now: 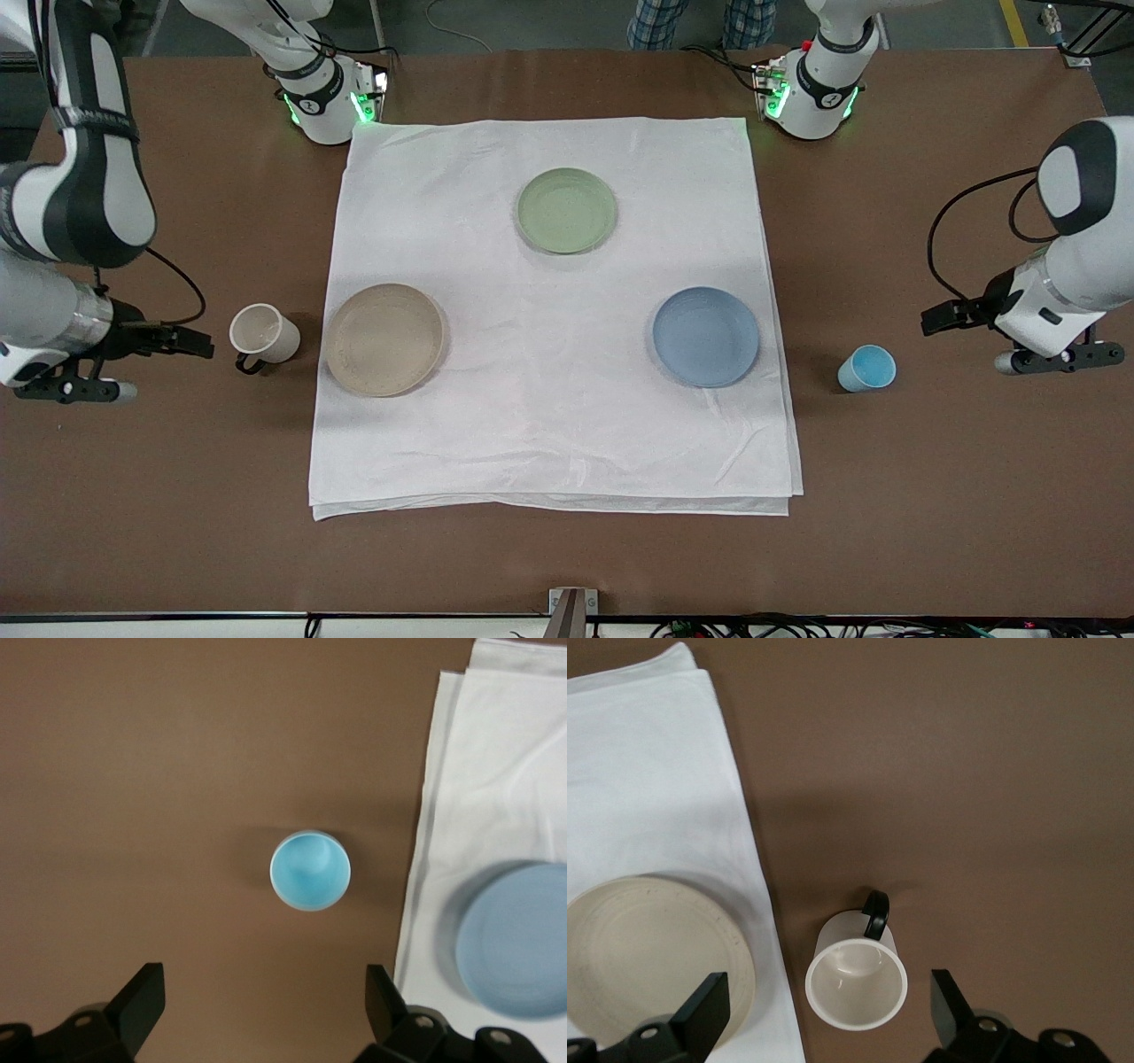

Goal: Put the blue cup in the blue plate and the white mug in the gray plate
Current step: 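Reach the right gripper to the white mug while the left gripper reaches the blue cup, then grasp the mug with the right gripper while the left gripper grasps the cup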

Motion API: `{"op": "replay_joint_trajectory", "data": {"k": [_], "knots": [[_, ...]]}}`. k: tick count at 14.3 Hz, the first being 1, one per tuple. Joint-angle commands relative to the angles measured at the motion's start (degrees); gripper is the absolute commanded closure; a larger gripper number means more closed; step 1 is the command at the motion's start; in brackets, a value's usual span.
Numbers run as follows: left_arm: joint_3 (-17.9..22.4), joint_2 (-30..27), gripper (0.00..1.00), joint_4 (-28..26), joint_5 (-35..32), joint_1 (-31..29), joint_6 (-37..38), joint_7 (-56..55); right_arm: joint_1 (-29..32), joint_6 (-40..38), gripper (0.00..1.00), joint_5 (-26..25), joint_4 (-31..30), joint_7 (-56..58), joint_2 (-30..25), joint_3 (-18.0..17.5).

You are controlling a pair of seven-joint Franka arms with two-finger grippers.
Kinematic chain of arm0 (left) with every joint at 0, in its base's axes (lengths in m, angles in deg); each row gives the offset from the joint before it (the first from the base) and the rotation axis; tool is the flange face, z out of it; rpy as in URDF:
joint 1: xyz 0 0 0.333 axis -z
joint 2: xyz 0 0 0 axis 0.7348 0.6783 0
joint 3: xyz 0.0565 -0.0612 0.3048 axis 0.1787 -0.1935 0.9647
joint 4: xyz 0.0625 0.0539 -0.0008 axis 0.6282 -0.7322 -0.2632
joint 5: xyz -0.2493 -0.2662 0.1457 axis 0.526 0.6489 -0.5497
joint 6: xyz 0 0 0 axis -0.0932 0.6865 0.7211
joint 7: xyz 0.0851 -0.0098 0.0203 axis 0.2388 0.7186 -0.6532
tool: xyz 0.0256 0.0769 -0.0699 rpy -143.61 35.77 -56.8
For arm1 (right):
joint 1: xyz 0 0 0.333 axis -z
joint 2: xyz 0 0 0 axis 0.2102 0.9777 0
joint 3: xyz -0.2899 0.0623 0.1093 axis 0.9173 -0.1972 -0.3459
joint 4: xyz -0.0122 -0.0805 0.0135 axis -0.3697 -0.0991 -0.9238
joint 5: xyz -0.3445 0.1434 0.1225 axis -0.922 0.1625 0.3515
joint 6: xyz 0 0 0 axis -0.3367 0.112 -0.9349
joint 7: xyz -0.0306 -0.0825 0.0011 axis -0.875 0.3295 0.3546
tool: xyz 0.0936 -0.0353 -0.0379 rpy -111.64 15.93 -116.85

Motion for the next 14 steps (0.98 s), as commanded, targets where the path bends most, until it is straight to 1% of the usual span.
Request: {"op": "replay_joint_trajectory", "data": {"k": [1,2,4,7,8,9,10,11,12,13,14], "knots": [[-0.1,1.1,0.00,-7.7,-0.2,-0.4,-11.5,-0.5,0.2,7.5,0.00,2.0,-8.0,-6.0,0.4,0.3],[-0.1,2.2,0.01,-9.3,-0.3,-1.1,-15.2,-0.5,0.5,10.4,0.00,3.3,-11.1,-6.5,0.3,0.4],[-0.1,4.3,0.14,-11.2,-0.2,-1.3,-20.1,-0.4,0.4,16.4,0.00,3.9,-17.1,-6.5,0.2,1.0],[-0.2,7.5,0.24,-11.3,-0.2,-1.8,-22.7,-0.5,0.4,21.8,0.01,3.9,-20.8,-6.3,0.3,1.0],[-0.3,8.4,0.26,-11.3,-0.1,-2.1,-23.5,-0.7,0.5,22.7,0.04,3.9,-21.5,-6.3,0.4,1.1],[-0.3,9.4,0.26,-11.3,-0.1,-2.1,-24.2,-0.7,0.5,22.6,0.09,3.9,-21.7,-6.2,0.6,1.1],[-0.3,10.3,0.28,-11.3,-0.1,-2.1,-25.0,-0.7,0.5,22.3,0.19,3.9,-21.7,-6.3,0.8,1.1],[-0.3,11.0,0.35,-11.3,-0.1,-2.1,-25.3,-0.7,0.5,22.1,0.32,3.9,-21.7,-6.3,0.9,1.1],[-0.3,11.5,0.40,-11.2,-0.1,-2.1,-25.4,-0.7,0.5,21.9,0.52,3.9,-21.7,-6.6,0.9,1.1],[-0.4,11.7,0.49,-11.2,-0.1,-1.9,-25.4,-0.7,0.6,21.7,0.71,3.9,-21.7,-6.6,0.9,1.1],[-0.4,12.2,0.61,-11.2,0.4,-1.7,-25.4,-1.1,0.5,21.6,0.89,3.9,-21.7,-6.6,0.9,1.1]]}}
